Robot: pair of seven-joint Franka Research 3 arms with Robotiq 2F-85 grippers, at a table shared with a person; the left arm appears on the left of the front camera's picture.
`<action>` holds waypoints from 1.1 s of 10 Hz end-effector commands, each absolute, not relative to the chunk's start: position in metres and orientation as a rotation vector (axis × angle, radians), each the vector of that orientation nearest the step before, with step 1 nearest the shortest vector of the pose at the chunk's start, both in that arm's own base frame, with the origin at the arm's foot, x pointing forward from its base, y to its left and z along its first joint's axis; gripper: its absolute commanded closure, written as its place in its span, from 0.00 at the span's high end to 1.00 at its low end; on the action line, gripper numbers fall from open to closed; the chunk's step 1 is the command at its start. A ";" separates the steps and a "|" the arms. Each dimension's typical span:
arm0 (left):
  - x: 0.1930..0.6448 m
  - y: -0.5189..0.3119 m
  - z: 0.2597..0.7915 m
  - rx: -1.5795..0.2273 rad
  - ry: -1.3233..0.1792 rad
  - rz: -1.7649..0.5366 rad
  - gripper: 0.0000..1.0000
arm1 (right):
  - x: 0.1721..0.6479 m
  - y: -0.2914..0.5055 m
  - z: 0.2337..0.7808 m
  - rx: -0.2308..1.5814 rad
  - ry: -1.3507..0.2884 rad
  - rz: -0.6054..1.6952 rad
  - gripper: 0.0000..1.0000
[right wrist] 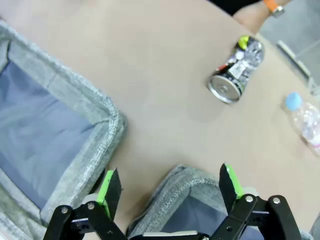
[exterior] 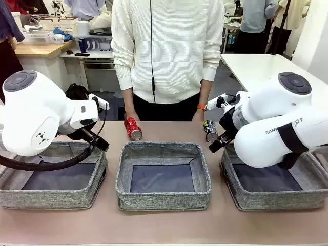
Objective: Sort the waste into the appropriate baskets.
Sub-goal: Pick up the waste item pointed out by the person.
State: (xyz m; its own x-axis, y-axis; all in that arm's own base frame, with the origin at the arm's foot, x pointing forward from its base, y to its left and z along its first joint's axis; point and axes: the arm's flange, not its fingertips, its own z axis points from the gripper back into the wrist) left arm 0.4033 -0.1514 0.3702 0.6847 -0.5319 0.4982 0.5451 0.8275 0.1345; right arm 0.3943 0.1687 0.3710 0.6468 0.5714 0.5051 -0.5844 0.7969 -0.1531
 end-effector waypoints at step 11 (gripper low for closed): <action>0.395 -0.136 0.414 -0.084 -0.496 -0.576 1.00 | 0.382 0.165 0.416 0.043 -0.565 0.570 1.00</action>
